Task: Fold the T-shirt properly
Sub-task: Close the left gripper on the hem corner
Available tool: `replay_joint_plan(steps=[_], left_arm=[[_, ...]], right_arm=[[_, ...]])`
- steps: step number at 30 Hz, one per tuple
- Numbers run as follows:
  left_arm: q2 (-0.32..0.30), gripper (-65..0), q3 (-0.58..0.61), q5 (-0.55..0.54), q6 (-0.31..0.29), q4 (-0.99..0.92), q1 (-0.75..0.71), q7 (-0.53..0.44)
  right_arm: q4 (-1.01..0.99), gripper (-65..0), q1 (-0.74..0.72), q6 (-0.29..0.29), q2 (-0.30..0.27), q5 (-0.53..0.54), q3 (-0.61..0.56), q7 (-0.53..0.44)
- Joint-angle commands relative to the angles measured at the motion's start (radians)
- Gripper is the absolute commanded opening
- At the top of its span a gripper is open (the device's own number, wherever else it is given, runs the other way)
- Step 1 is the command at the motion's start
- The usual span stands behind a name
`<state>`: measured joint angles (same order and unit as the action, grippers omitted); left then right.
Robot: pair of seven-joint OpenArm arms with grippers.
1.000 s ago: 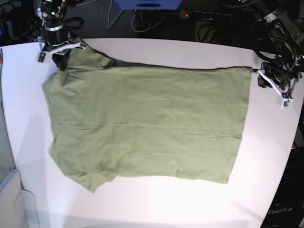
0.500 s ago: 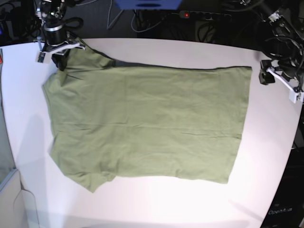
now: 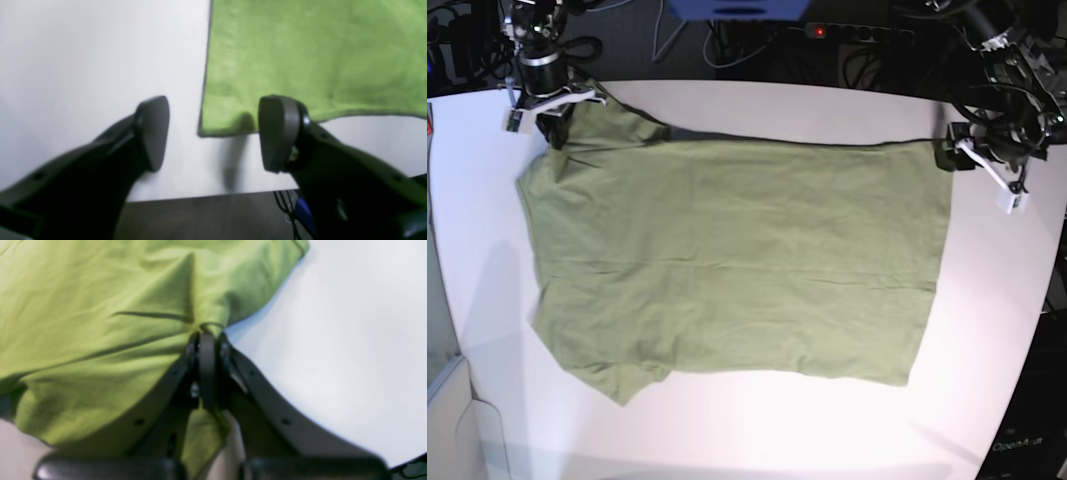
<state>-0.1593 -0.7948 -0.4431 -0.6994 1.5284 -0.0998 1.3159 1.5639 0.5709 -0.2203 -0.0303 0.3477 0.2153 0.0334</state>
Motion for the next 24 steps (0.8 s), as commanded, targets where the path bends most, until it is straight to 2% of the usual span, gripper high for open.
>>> replay_joint_plan(steps=[1,12,16,24], left_arm=[[-0.010,-25.4,-0.005,-0.013,0.001,0.016,0.008,-0.012],[-0.015,-25.4,-0.007,-0.010,0.001,-0.088,0.008,-0.016],[-0.012,-25.4,-0.001,-0.004,0.001,-0.101,0.008,-0.055],[-0.006,-25.6,0.022,-0.012,0.001,-0.101,0.005,-0.037]], right_arm=[[0.007,-64.9,0.008,-0.012,-0.004,-0.005,0.002,0.009],[0.007,-64.9,0.008,-0.012,-0.004,-0.005,0.002,0.009],[0.007,-64.9,0.008,-0.012,-0.004,-0.005,0.002,0.009],[0.007,-64.9,0.008,-0.012,-0.003,-0.005,0.002,0.009]])
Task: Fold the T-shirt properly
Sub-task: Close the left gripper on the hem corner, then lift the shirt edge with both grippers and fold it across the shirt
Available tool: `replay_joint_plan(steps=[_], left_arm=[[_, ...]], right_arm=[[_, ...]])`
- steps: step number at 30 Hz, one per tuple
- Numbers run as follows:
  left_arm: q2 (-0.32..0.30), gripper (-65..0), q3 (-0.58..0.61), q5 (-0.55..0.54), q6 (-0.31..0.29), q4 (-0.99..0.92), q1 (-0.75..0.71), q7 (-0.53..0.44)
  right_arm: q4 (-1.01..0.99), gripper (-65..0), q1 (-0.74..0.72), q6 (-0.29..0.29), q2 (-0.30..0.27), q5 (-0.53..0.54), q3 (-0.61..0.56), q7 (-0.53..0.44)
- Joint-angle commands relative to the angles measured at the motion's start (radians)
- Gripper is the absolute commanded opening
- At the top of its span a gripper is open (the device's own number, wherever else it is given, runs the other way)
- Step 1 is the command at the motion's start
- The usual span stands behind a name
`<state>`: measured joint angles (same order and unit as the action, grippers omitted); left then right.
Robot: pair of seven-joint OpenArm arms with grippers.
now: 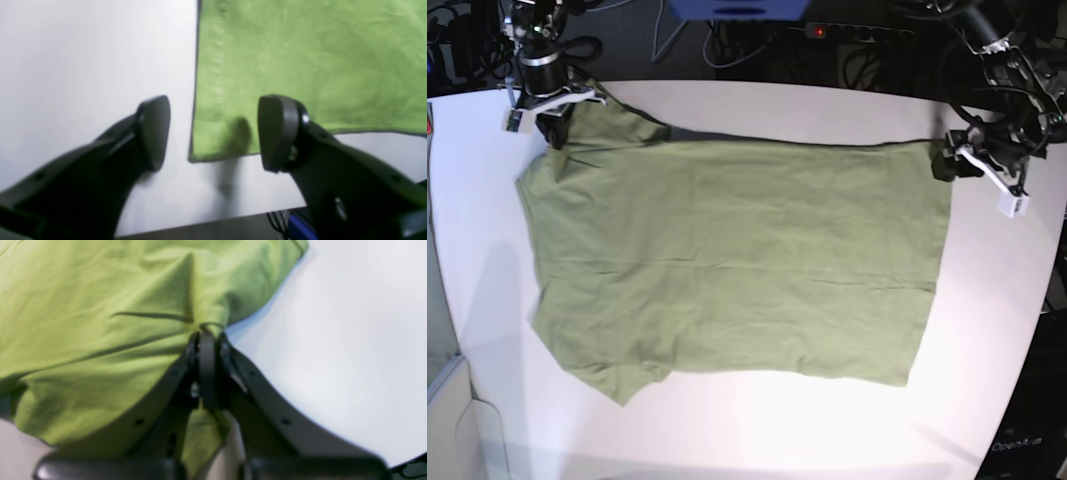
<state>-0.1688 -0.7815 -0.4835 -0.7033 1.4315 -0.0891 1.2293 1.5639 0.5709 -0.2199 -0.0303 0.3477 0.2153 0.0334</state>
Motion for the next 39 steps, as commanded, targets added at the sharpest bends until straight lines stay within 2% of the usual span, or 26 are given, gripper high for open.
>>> replay_joint_plan(steps=[1,5,11,13,15,19,32,39], left_arm=[[0.004,-25.6,0.027,0.029,0.005,-0.004,-0.005,0.057],[0.007,-25.8,0.084,0.029,0.005,-0.004,-0.007,0.066],[0.030,-27.1,0.089,0.036,0.005,-0.004,-0.008,0.068],[0.030,-34.5,0.089,0.036,0.005,-0.004,-0.007,0.068],[0.027,-46.2,0.089,0.036,0.005,-0.004,-0.005,0.068],[0.024,-64.0,0.089,0.038,0.005,-0.004,-0.004,0.068],[-0.024,-63.8,0.086,0.039,0.005,-0.002,0.018,0.070],[-0.021,-63.8,0.087,0.038,0.005,-0.002,0.082,0.070]], right_arm=[[0.007,-64.9,0.008,-0.013,-0.003,-0.005,0.002,0.009],[0.007,-64.9,0.008,-0.013,-0.001,-0.005,0.002,0.009],[0.007,-64.9,0.008,-0.013,-0.001,-0.005,0.002,0.009],[0.007,-64.9,0.008,-0.013,-0.001,-0.005,0.002,0.009],[0.007,-64.9,0.008,-0.013,-0.001,-0.005,0.002,0.009],[0.007,-64.9,0.008,-0.013,-0.001,-0.005,0.002,0.009],[0.050,-64.4,0.008,-0.013,-0.009,-0.005,0.002,0.009],[0.100,-64.4,-0.019,-0.011,-0.029,-0.005,0.002,0.024]])
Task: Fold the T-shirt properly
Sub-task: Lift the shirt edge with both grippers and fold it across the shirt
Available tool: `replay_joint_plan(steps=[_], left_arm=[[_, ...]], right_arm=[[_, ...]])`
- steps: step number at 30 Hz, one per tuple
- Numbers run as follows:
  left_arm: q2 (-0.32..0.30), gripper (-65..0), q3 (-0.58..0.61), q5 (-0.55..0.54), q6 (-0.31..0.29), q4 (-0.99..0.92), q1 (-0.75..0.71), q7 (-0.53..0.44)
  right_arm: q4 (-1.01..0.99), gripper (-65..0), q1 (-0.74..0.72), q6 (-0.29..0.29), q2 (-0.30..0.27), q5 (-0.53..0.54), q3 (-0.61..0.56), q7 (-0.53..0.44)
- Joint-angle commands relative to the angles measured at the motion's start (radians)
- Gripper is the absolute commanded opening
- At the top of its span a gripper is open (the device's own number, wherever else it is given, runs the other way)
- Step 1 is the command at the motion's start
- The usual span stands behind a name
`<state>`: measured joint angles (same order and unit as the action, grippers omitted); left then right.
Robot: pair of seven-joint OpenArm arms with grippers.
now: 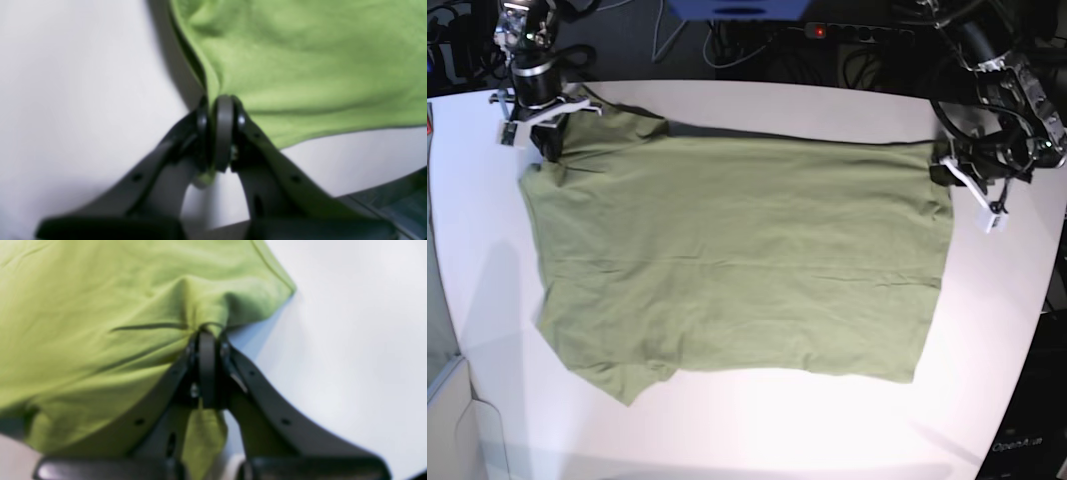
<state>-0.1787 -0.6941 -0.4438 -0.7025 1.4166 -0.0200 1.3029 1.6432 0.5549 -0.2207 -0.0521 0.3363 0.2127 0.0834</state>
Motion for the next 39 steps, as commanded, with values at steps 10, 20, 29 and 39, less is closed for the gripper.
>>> replay_joint_plan(steps=[10,20,29,39], left_arm=[[-0.031,-63.8,0.003,-0.003,0.004,0.054,0.050,-0.004],[-0.037,-63.8,0.003,-0.002,0.004,0.192,0.048,0.062],[-0.040,-63.8,0.009,-0.002,0.004,0.203,0.094,0.053],[-0.084,-63.8,0.210,0.010,0.166,0.204,0.176,0.050]], right_arm=[[0.078,-64.4,-0.065,-0.006,-0.033,0.007,0.012,0.063],[0.113,-64.4,-0.123,-0.006,-0.033,0.005,0.009,0.148],[0.108,-64.4,-0.192,-0.006,-0.035,-0.012,0.006,0.215],[0.099,-64.6,-0.267,-0.006,-0.030,-0.087,0.004,0.241]])
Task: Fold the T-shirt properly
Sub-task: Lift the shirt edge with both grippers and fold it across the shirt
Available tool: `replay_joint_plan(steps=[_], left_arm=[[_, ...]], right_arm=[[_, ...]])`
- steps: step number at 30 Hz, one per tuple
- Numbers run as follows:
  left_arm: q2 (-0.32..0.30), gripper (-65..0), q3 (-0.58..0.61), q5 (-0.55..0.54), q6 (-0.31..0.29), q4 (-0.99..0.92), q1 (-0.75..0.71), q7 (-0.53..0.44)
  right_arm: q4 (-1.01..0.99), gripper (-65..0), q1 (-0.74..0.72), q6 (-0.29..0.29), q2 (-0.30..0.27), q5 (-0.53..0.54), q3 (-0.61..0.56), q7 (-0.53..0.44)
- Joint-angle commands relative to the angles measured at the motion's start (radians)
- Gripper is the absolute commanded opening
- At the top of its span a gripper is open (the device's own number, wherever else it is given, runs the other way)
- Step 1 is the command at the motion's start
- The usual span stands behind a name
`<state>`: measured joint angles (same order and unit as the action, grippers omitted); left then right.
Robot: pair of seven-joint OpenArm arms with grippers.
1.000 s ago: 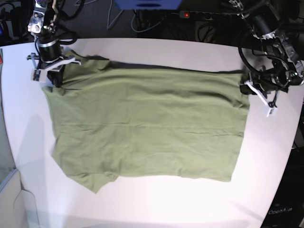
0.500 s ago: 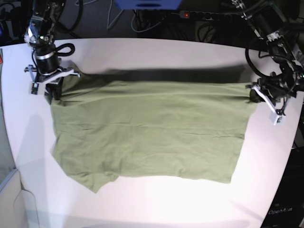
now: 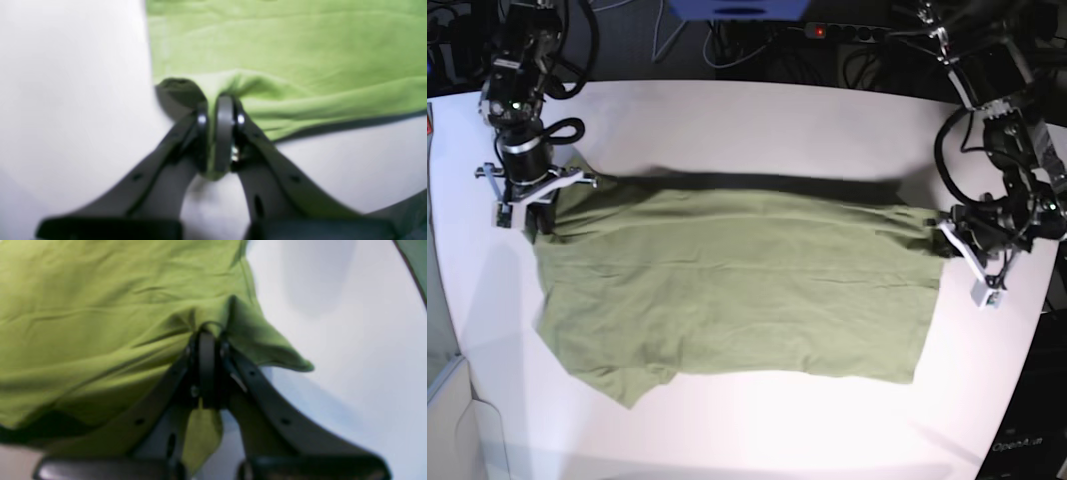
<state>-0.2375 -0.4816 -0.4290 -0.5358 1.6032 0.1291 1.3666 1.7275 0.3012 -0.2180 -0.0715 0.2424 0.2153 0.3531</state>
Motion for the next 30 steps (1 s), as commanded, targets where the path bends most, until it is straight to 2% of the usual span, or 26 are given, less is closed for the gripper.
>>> replay_joint_plan(steps=[1,5,10,16,19,30], left_arm=[[-0.029,-63.8,0.016,0.008,0.021,0.015,0.036,-0.014],[-0.033,-63.8,0.091,0.108,0.090,0.018,0.067,-0.014],[-0.032,-63.8,0.152,0.264,0.093,0.018,0.088,-0.016],[-0.029,-63.8,0.183,0.351,0.093,0.004,0.102,-0.062],[-0.029,-63.8,0.183,0.362,0.092,0.004,0.102,-0.079],[-0.027,-63.8,0.185,0.358,0.092,-0.025,0.146,-0.077]], right_arm=[[0.013,-64.6,-0.018,-0.008,-0.012,0.007,0.002,-0.021],[0.010,-64.6,-0.050,-0.010,-0.015,0.007,0.002,0.031],[0.009,-64.6,-0.073,-0.010,-0.015,0.007,0.002,0.039],[0.006,-64.6,-0.093,-0.010,-0.015,0.004,0.000,0.039],[0.006,-64.6,-0.127,-0.010,-0.012,-0.042,0.000,0.074],[0.006,-64.6,-0.218,-0.011,-0.014,-0.050,0.000,0.162]])
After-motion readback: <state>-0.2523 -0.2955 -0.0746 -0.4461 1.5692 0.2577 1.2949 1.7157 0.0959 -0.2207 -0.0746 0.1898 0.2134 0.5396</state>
